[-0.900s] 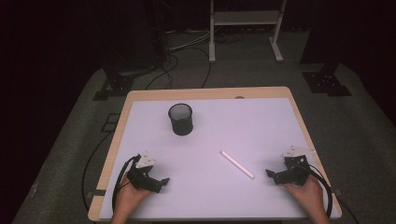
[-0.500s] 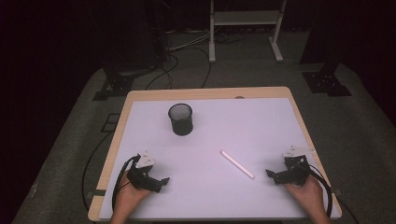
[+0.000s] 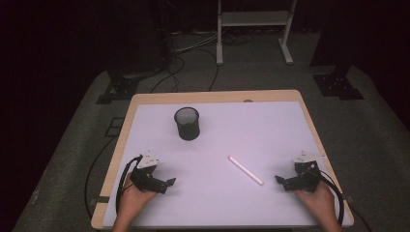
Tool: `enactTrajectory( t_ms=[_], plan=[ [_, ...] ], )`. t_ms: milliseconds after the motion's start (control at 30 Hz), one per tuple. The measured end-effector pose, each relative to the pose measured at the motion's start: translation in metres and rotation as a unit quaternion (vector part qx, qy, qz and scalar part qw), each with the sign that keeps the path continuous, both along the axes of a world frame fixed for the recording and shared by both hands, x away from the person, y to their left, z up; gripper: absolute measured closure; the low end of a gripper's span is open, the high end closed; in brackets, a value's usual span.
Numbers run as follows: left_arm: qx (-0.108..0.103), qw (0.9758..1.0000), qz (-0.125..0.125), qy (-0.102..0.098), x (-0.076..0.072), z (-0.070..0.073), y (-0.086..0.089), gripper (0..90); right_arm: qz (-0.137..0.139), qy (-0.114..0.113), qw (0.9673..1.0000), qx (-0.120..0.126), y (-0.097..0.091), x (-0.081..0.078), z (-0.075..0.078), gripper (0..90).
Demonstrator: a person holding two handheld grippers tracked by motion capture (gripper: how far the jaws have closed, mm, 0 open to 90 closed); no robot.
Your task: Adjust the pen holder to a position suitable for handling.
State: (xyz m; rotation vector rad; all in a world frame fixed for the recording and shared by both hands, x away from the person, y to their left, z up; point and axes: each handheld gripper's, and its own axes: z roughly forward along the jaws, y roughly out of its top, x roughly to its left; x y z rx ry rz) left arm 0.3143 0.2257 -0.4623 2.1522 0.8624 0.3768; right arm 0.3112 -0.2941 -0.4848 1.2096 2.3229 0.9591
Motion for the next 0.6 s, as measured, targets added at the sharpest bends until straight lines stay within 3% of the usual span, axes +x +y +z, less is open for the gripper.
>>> enactTrajectory(
  t_ms=[300, 433, 600],
  plan=[
    [-0.003, 0.9997, 0.003, -0.023, 0.014, 0.014, -0.006, 0.0, 0.0, 0.0, 1.0, 0.0, 0.0, 0.0, 0.0, 0.0],
    [-0.017, 0.9995, 0.01, -0.026, 0.019, 0.014, -0.005, 0.0, 0.0, 0.0, 1.0, 0.0, 0.0, 0.0, 0.0, 0.0],
    [-0.016, 0.9994, 0.015, -0.026, 0.026, 0.015, -0.004, 0.0, 0.0, 0.0, 1.0, 0.0, 0.0, 0.0, 0.0, 0.0]
  ],
)
